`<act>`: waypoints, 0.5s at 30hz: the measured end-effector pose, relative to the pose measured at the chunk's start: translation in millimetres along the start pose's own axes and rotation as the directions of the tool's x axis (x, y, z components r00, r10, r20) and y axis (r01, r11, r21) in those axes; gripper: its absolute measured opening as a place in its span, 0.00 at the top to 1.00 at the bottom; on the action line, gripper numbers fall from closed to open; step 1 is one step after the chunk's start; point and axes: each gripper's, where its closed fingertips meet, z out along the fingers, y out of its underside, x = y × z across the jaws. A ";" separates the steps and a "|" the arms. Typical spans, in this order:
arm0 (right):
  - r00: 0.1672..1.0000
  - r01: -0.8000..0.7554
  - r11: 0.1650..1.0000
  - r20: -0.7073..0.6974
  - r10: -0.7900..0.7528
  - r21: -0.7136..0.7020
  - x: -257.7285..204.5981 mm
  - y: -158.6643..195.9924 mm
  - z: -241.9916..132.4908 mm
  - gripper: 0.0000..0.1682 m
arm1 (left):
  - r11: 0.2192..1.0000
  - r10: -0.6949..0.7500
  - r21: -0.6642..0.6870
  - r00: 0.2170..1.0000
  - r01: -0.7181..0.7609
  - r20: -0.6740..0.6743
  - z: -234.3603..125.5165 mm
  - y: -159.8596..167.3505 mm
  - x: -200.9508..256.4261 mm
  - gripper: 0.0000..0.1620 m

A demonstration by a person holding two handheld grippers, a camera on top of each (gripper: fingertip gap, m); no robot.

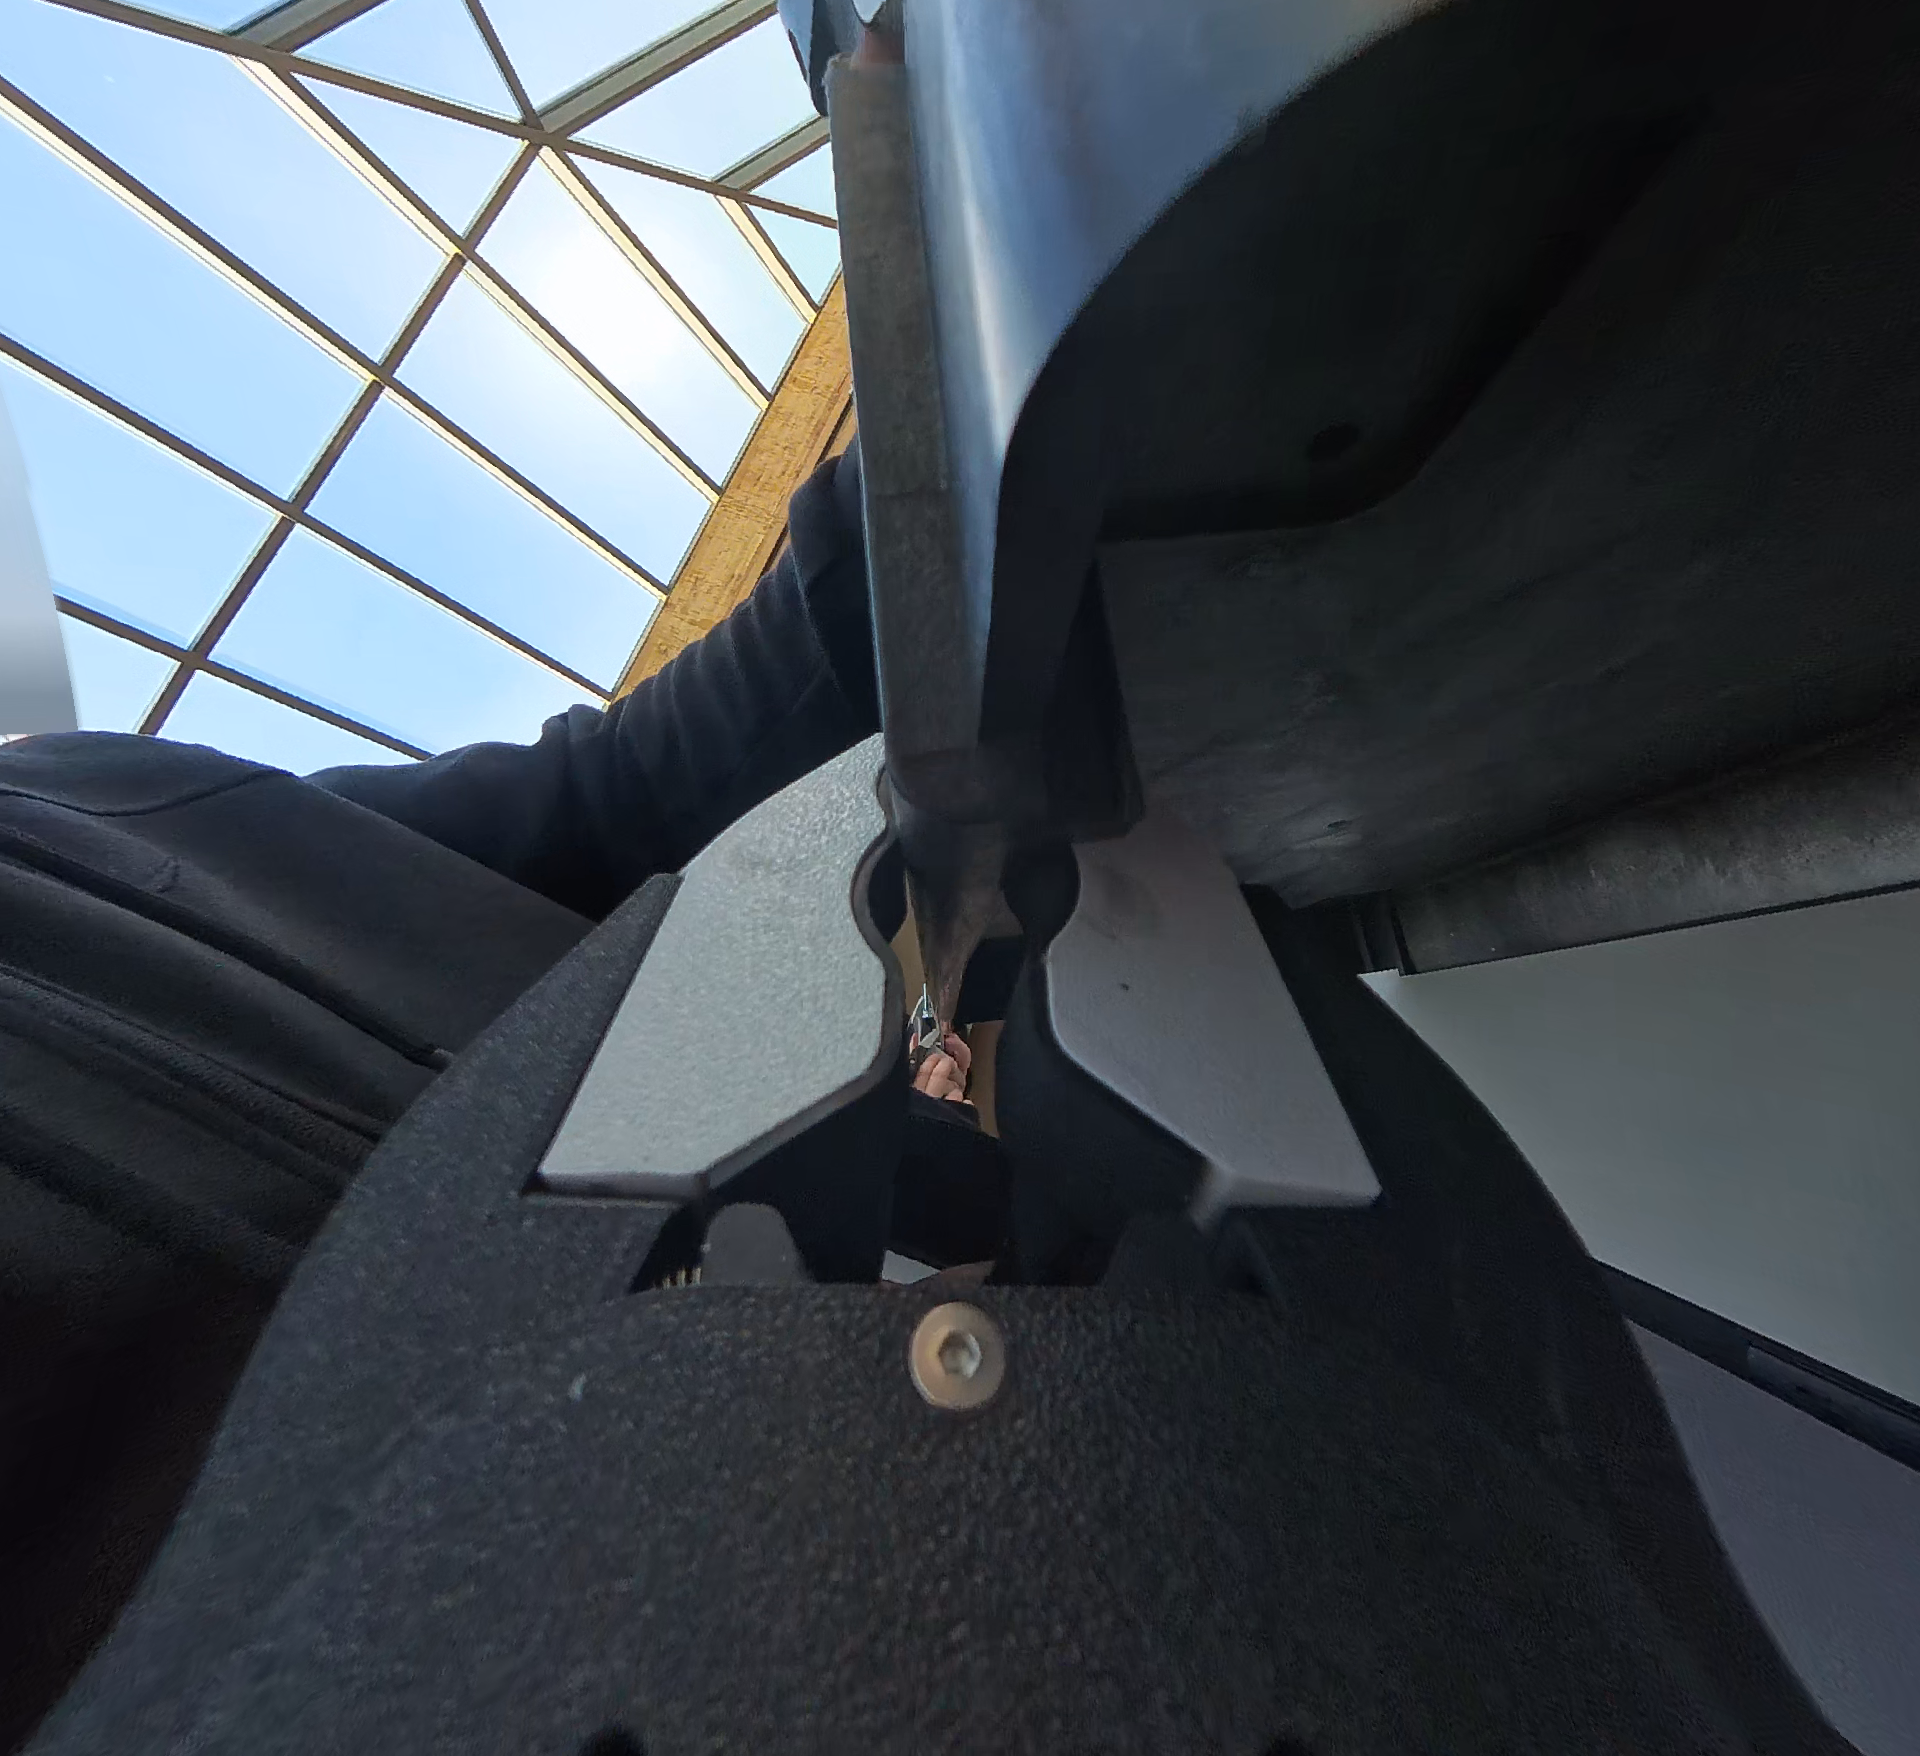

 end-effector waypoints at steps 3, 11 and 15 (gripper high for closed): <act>1.000 0.001 1.000 0.000 -0.001 -0.004 0.0 0.1 -0.1 0.91 | 1.000 -0.014 -0.013 0.998 0.013 -0.056 0.2 0.9 0.9 0.90; 1.000 -0.004 1.000 0.004 0.004 -0.006 -0.3 -0.2 0.3 0.91 | 0.995 -0.095 -0.002 0.981 0.097 -0.171 -2.2 -0.1 1.5 0.90; 1.000 -0.005 1.000 0.008 0.005 -0.007 -0.5 -0.9 1.1 0.91 | 0.993 -0.110 0.008 0.976 0.114 -0.188 -3.3 -0.7 1.2 0.90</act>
